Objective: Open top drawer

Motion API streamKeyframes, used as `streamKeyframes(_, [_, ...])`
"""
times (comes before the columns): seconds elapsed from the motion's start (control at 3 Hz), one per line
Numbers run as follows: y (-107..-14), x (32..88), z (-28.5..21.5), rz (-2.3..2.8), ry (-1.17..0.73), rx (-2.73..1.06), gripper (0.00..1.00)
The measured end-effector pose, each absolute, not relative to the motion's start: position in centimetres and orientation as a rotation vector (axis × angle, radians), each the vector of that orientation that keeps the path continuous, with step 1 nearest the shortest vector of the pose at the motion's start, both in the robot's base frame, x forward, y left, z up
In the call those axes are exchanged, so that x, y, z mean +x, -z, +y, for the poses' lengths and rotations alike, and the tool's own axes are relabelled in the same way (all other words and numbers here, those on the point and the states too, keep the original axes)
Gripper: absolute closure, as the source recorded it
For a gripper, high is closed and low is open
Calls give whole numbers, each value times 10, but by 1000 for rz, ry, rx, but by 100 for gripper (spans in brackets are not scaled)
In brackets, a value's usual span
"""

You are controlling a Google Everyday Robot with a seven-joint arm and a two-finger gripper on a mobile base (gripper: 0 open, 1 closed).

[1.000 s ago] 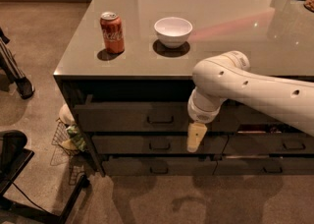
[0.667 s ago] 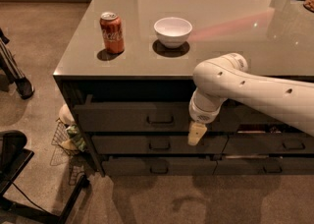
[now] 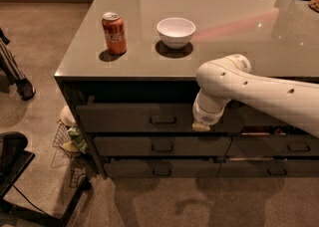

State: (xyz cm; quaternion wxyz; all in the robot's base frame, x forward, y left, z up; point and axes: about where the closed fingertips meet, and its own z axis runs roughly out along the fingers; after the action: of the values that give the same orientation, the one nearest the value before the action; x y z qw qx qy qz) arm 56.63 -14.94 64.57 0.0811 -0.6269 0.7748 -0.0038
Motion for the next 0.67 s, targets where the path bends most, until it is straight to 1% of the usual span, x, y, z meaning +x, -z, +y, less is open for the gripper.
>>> streamKeyframes(0.33, [-664, 541, -159, 2345, 16, -1883, 95])
streamKeyframes(0.67, [-676, 542, -159, 2345, 16, -1883, 100])
